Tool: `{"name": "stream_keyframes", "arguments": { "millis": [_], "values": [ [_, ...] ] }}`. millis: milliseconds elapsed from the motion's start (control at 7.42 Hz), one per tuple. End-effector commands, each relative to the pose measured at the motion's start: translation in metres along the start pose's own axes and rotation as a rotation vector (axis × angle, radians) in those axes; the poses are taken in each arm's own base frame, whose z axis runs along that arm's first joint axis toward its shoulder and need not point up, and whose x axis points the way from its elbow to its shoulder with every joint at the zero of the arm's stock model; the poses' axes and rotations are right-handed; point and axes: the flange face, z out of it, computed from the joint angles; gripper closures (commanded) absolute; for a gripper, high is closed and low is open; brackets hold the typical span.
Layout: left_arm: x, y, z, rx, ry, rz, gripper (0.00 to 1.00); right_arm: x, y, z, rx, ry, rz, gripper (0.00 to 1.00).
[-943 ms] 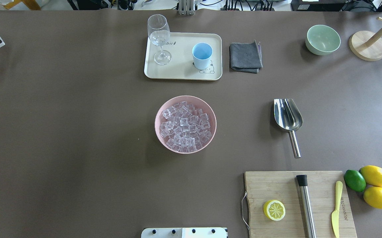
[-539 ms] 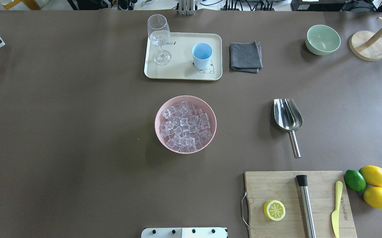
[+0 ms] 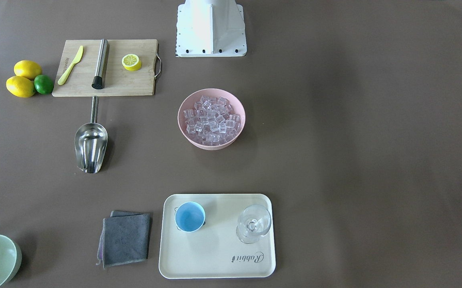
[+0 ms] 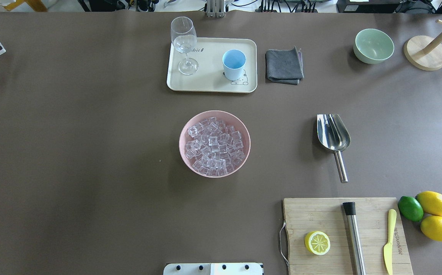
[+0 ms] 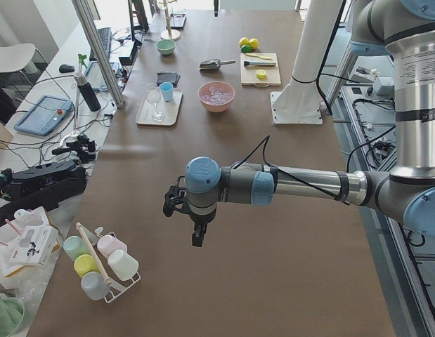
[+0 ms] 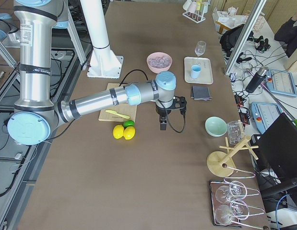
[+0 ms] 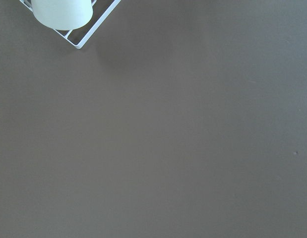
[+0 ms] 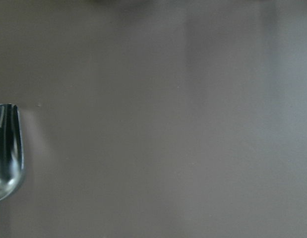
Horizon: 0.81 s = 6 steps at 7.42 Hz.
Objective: Put ice in cup with scoop
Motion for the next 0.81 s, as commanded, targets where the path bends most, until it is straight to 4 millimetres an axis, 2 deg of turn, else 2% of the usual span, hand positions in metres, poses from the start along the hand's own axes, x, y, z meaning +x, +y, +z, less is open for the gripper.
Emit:
{"name": "stream_keyframes", "arguments": {
  "millis": [0, 135, 269, 404, 673],
  "values": [
    [-0.002, -0.002, 0.001, -0.002, -0.003, -0.004, 0.02, -0.15, -0.002, 0.02, -0.048, -0.063, 0.06, 0.01],
    [0.002, -0.009, -0.002, 0.007, -0.006, 0.008, 0.02, -0.201, 0.006, 0.042, -0.065, -0.046, 0.066, 0.01],
    [0.007, -0.018, -0.007, 0.019, -0.007, 0.025, 0.02, -0.231, 0.022, 0.065, -0.078, -0.015, 0.05, 0.01],
    [0.019, -0.028, -0.012, 0.027, -0.02, 0.054, 0.02, -0.247, 0.035, 0.083, -0.099, 0.004, 0.025, 0.01],
    [0.06, -0.048, 0.005, 0.011, 0.003, 0.162, 0.02, -0.259, 0.057, 0.122, -0.129, 0.063, -0.007, 0.01]
  ]
}}
